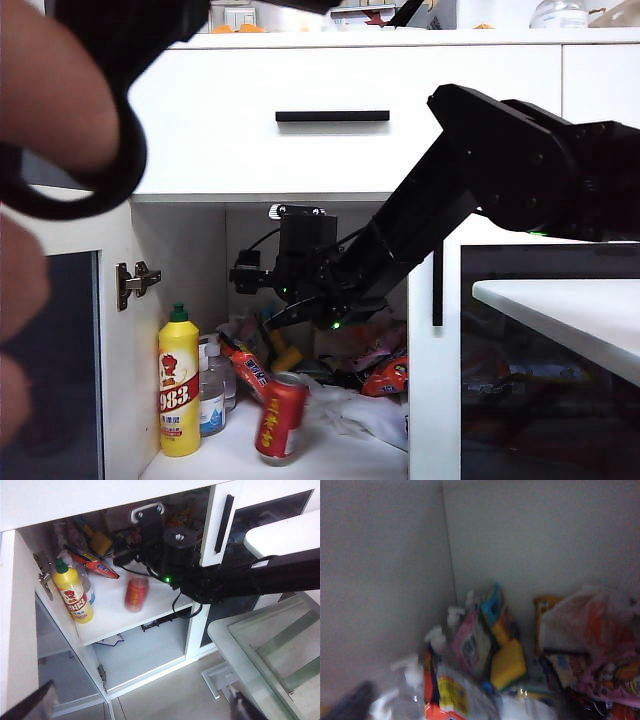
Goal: Open the left door of the white cabinet, pick up a can of beverage from the table on the right, place it inside the cabinet, and finally close the cabinet door.
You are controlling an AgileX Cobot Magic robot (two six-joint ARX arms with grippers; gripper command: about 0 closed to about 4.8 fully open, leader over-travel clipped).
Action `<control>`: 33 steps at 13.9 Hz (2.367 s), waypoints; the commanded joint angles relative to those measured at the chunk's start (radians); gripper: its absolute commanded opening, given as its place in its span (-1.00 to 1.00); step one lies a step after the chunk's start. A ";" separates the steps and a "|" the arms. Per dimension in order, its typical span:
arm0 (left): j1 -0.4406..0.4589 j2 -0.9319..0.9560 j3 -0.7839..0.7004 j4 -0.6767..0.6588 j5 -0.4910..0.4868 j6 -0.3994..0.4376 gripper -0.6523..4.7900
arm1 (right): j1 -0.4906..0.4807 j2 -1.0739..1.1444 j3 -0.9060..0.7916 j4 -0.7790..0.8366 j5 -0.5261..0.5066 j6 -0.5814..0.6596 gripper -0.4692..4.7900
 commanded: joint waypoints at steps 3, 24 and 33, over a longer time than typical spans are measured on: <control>0.000 -0.002 -0.002 0.027 0.000 -0.003 1.00 | 0.050 -0.011 0.002 0.055 -0.016 0.028 1.00; -0.002 -0.235 0.006 0.039 0.011 -0.004 0.68 | 0.246 -0.522 -0.003 -1.606 -0.105 0.205 -0.85; -0.002 -0.238 -0.006 0.037 -0.046 -0.005 -0.78 | 0.248 -1.403 -0.003 -1.885 0.013 0.075 -0.85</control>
